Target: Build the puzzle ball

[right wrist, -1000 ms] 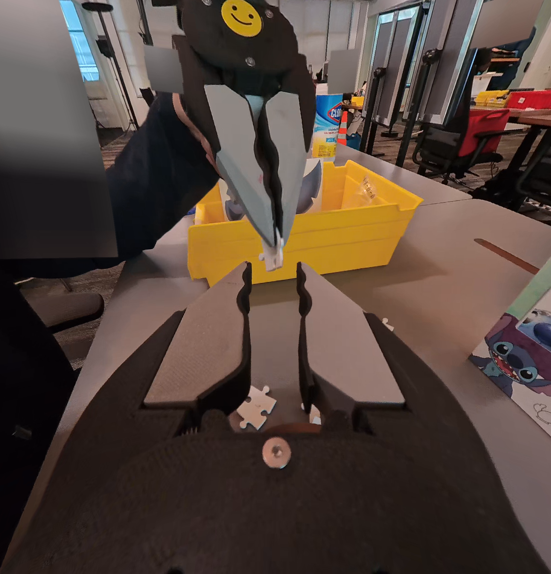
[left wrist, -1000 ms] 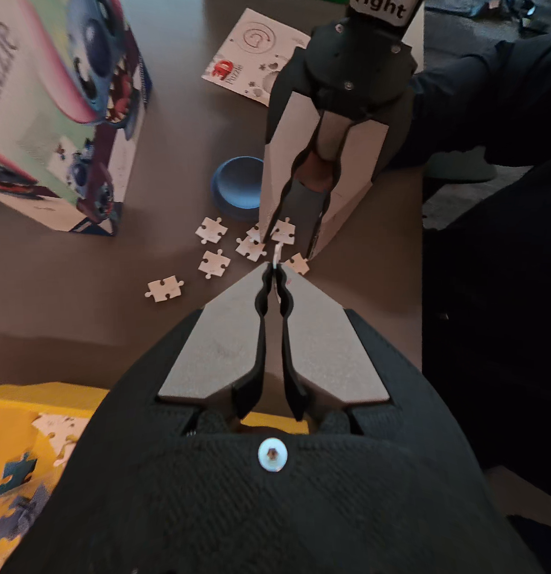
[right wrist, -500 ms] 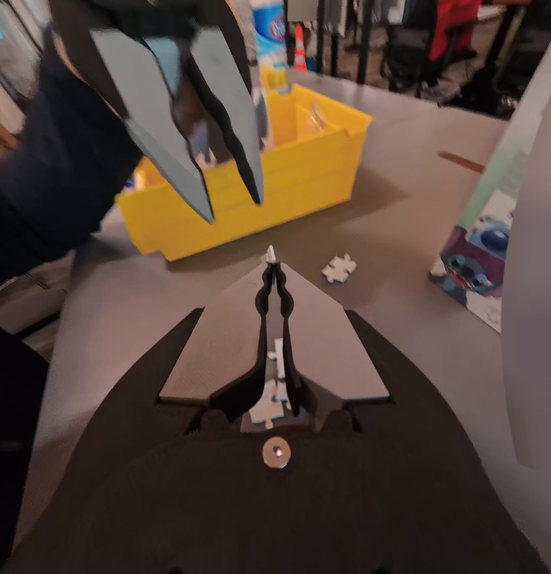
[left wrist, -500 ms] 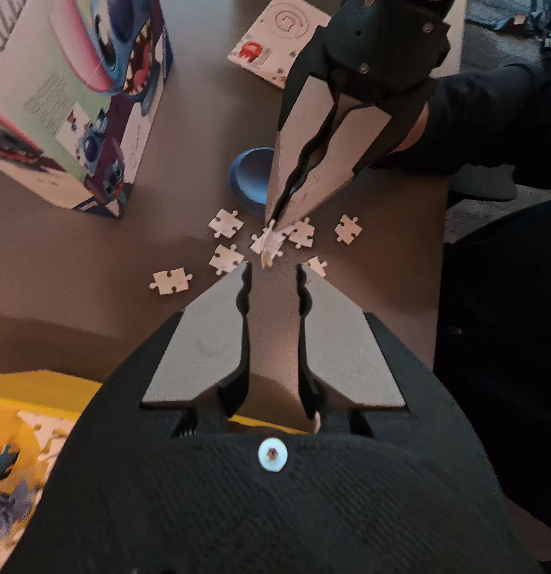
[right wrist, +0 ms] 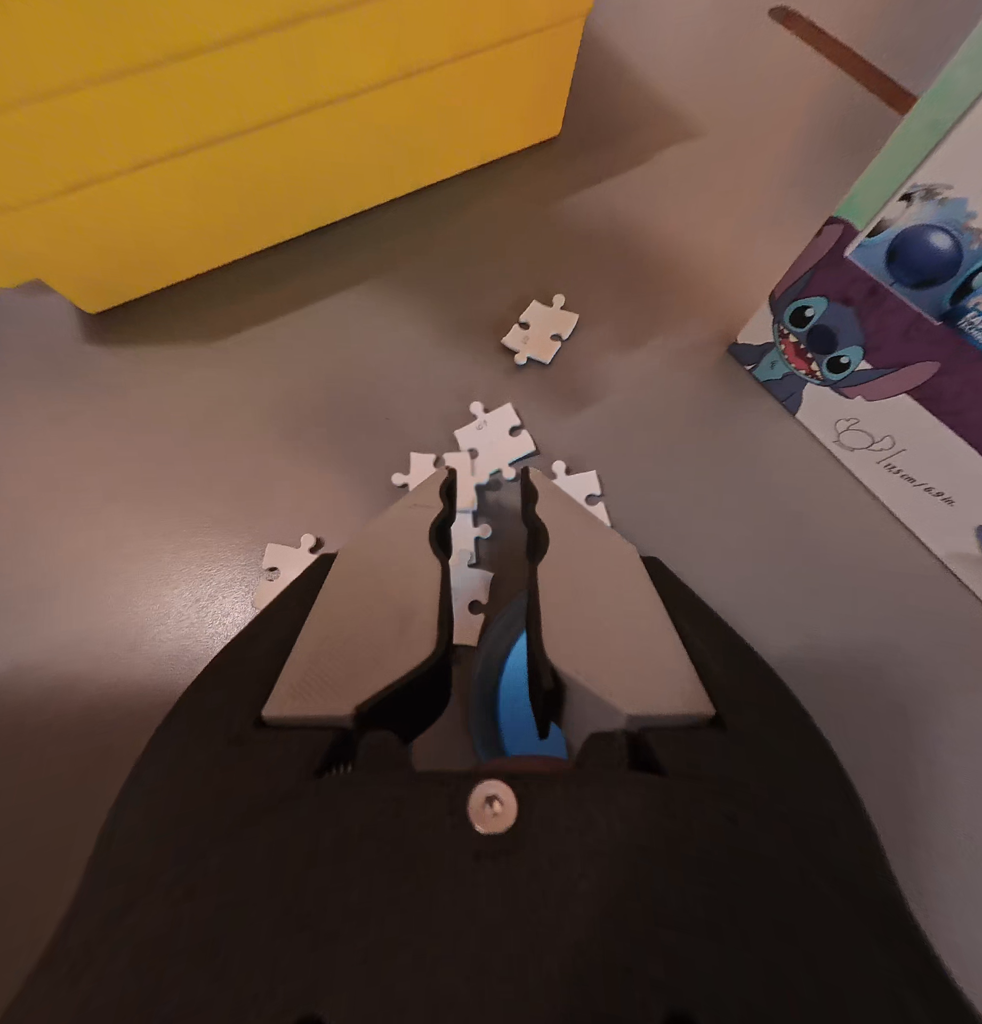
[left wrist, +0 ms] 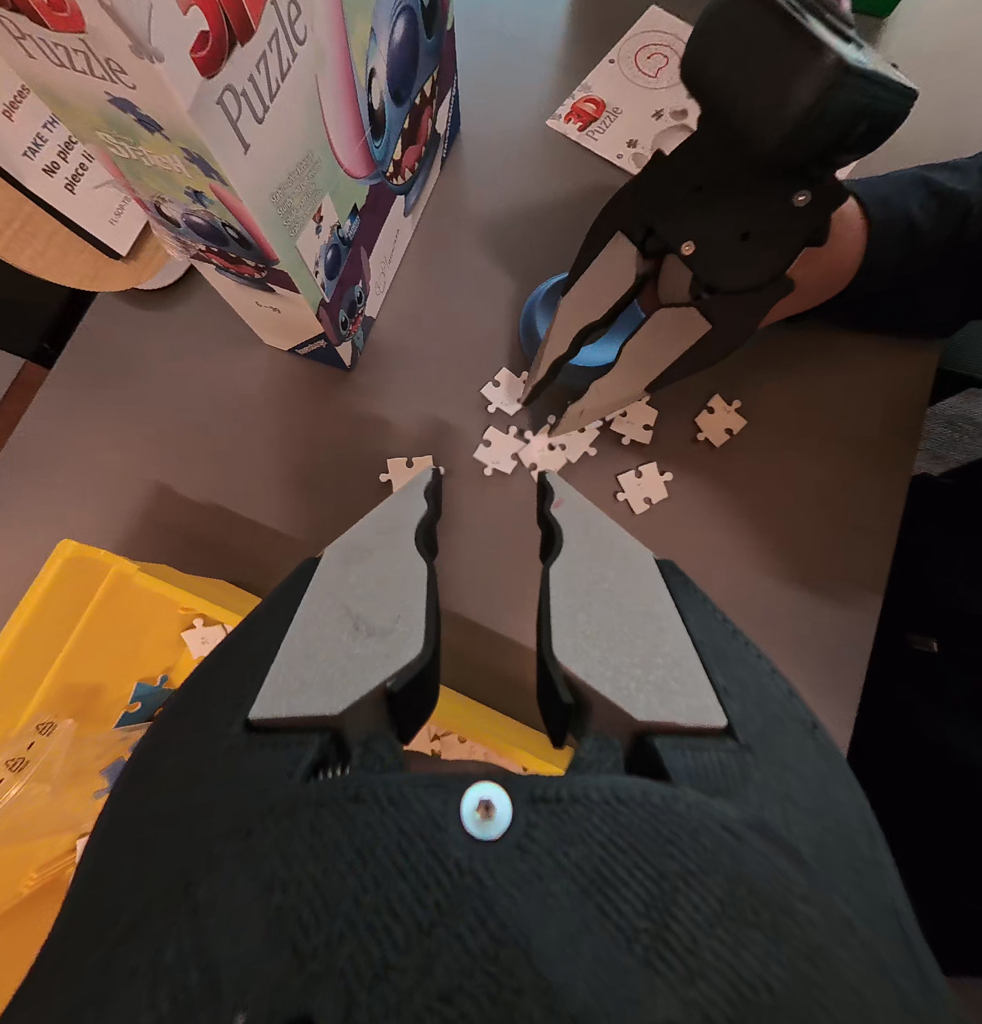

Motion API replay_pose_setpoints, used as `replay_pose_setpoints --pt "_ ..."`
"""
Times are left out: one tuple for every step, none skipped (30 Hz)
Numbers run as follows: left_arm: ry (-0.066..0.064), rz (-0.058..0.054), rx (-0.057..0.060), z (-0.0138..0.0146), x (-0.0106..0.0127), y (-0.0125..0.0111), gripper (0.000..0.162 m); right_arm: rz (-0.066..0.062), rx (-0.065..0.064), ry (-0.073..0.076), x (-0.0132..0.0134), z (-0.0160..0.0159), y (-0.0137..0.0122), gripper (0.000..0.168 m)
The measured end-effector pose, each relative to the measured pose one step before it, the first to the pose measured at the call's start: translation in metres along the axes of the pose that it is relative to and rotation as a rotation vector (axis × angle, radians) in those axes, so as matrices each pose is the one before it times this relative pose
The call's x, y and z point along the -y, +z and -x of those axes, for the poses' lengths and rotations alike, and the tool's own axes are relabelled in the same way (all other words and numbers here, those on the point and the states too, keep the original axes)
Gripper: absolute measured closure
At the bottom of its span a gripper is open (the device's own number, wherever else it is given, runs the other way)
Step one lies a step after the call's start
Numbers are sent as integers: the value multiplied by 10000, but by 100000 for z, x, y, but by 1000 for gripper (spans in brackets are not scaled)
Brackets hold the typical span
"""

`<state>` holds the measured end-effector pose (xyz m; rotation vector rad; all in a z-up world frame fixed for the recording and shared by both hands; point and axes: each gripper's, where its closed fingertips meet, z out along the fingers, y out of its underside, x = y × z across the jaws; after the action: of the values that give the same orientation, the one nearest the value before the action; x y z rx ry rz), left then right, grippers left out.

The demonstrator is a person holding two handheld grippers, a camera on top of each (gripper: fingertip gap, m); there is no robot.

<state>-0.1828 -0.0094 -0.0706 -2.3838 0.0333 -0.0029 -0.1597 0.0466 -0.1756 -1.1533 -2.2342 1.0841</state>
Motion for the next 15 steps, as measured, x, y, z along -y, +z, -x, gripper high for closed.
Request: replay_pose_setpoints --pt "-6 -22 69 102 28 -84 130 -154 -94 52 245 -265 -164 148" --pt "-4 -16 74 120 19 -88 130 -154 -92 74 230 -296 -171 148" --pt "-3 -15 69 104 11 -82 130 -144 -88 83 220 -306 -161 148" --pt "-2 -15 68 125 12 -81 129 -142 -121 72 216 -340 -153 147" --pt "-1 -16 60 104 20 -60 129 -114 -210 40 174 -461 -129 146" --pt "-4 -7 43 88 1 -44 129 -58 -321 -12 93 -576 -90 143" --pt "-6 1 36 67 -2 -43 129 2 -377 -72 4 -613 -40 138" --pt "-6 4 56 85 -14 -52 129 31 -397 -74 -33 -603 -23 135" --pt "0 21 90 128 -44 -71 129 23 -376 -26 -33 -602 -20 133" --pt "20 23 108 148 -47 -102 129 -15 -296 29 20 -510 -46 130" --pt "19 -11 93 132 -15 -148 128 -43 -179 59 57 -383 -83 127" --pt "-3 -39 68 125 35 -169 128 -56 -122 83 77 -331 -115 125" --pt "-22 -41 58 141 37 -193 128 -66 -105 76 90 -317 -129 124" --pt "-27 -41 73 180 24 -191 128 -80 -103 47 118 -313 -134 124" --pt "-28 -41 77 196 25 -189 128 -79 -120 22 129 -313 -146 124"
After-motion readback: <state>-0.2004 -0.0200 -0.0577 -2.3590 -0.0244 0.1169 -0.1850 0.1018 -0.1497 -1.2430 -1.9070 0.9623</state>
